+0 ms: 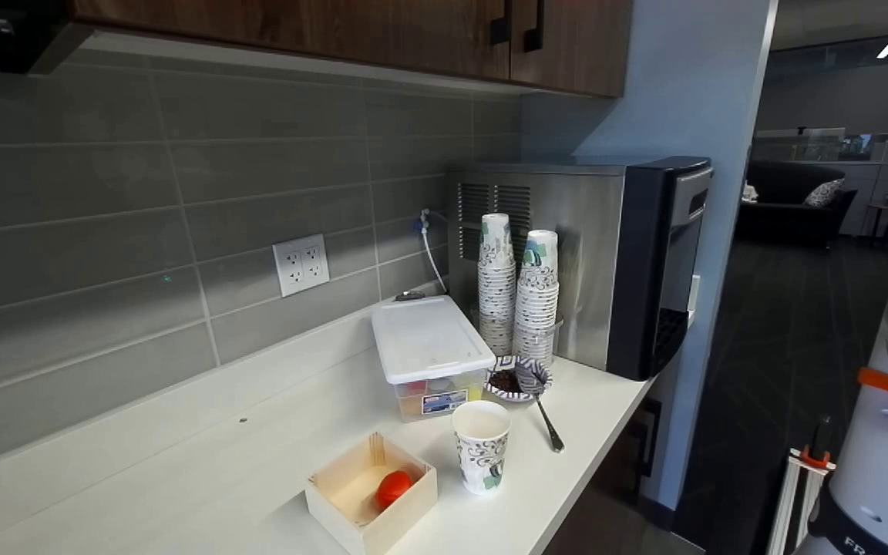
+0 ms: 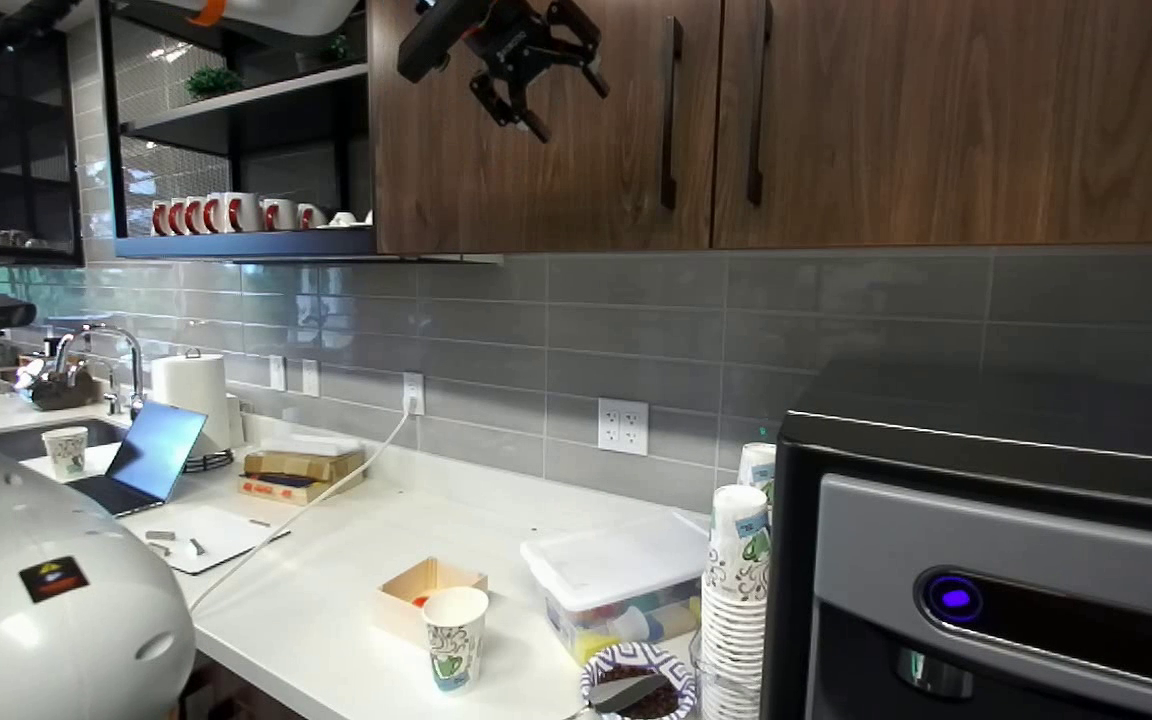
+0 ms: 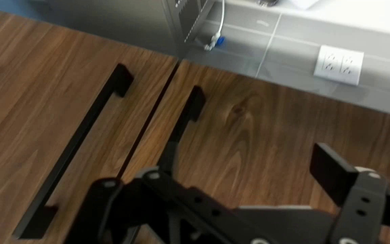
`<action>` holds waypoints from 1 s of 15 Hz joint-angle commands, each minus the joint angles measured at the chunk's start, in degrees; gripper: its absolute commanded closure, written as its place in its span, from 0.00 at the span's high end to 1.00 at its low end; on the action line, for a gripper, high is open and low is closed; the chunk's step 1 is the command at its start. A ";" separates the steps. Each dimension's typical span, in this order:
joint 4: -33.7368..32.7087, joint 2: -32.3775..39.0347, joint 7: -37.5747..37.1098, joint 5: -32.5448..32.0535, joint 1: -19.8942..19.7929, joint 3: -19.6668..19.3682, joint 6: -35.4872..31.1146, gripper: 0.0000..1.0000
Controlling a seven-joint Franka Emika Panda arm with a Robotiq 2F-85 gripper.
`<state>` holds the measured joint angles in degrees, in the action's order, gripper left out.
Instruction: Open the left door of the cabinet
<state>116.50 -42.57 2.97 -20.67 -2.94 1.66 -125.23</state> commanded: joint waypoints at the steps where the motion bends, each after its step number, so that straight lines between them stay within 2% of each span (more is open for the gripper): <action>1: -1.78 4.14 -5.23 -2.79 -4.85 -0.22 -12.44 1.00; 4: -2.36 7.99 -11.09 -5.12 -11.27 1.14 -23.77 1.00; 8: -1.74 10.68 -20.80 -10.07 -22.33 6.06 -35.11 1.00; 11: -1.27 11.01 -25.71 -11.91 -28.79 9.67 -38.08 1.00; 15: -0.43 10.36 -30.09 -13.37 -34.90 13.24 -39.44 1.00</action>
<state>116.30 -31.90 -22.59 -31.71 -33.13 12.29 -162.84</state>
